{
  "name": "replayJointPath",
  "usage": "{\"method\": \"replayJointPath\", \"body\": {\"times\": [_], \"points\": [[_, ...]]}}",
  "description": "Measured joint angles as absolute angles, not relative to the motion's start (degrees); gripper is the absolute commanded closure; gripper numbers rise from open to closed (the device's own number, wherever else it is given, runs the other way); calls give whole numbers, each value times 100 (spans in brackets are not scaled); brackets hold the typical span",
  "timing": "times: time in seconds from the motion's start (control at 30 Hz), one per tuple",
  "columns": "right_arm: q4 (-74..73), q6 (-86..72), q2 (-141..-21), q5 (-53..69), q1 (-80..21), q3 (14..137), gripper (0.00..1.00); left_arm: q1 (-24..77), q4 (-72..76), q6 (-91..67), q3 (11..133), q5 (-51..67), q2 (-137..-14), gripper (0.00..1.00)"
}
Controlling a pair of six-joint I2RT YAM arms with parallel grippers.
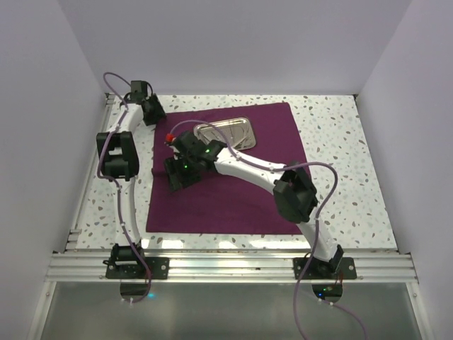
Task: Open and lay out the surgical kit
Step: Smooth out the surgical kit.
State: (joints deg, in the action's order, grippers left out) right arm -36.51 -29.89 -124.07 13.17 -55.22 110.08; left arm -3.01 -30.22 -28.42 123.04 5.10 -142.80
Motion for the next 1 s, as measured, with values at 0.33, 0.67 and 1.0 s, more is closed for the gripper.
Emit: {"method": "replayJointPath", "body": {"times": [0.33, 0.67, 1.0], "points": [[-3509, -3131, -13200, 1551, -6346, 10836, 77, -401, -2871, -2650, 12337, 965, -14407, 91], [-2862, -3457, -13235, 1914, -6569, 10167, 96, -464, -2764, -2609, 12663, 1249, -14654, 100], [-2438, -3697, -13172, 1949, -6967, 9918, 100, -515, -2696, -2644, 12956, 1319, -14857, 100]]}}
